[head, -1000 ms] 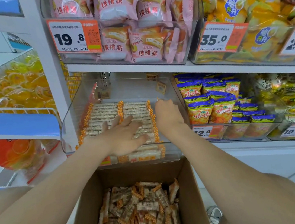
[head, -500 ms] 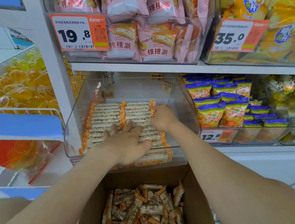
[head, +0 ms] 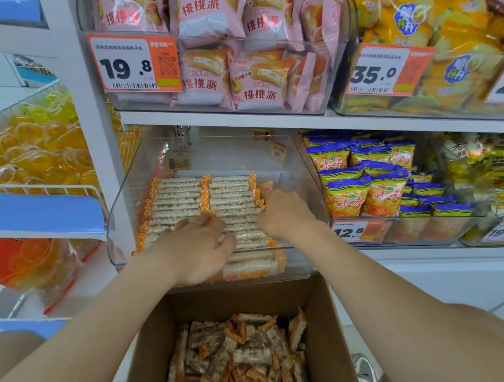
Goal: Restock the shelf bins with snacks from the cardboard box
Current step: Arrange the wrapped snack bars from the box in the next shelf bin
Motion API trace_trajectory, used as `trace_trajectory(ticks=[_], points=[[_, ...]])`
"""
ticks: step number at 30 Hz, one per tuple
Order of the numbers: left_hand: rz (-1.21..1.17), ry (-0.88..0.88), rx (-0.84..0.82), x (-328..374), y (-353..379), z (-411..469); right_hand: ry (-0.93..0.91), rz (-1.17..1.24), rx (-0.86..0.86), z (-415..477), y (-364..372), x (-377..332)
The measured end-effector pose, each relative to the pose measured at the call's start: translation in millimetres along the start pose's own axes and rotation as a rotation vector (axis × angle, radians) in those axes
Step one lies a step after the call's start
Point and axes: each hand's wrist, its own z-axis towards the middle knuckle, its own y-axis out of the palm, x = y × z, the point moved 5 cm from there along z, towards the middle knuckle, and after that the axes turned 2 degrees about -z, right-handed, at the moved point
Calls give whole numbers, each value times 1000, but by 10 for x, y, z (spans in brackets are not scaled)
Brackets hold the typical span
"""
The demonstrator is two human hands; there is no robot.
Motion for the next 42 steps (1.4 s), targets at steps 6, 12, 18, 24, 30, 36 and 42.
trace_trajectory(ticks=[6, 12, 18, 24, 30, 36, 42], points=[[-4, 0, 37, 6, 27, -164, -11, 138, -320, -278, 133, -181], [19, 94, 304, 92, -84, -339, -54, 48, -210, -375, -24, -18], [-130, 387, 738, 404, -80, -957, -431, 149, 227, -1294, -345, -109], [120, 263, -43, 465, 1038, -760, -387, 74, -210, -1665, 668, 126], [66, 57, -310, 99, 1850, -355, -93, 60, -367, -1312, 1819, 756], [-144, -94, -65, -224, 2470, -61, 93, 195, -511, -1224, 2756, 1018], [-312, -134, -149, -275, 3012, 238, 138, 66, -367, -856, 3022, 1111]])
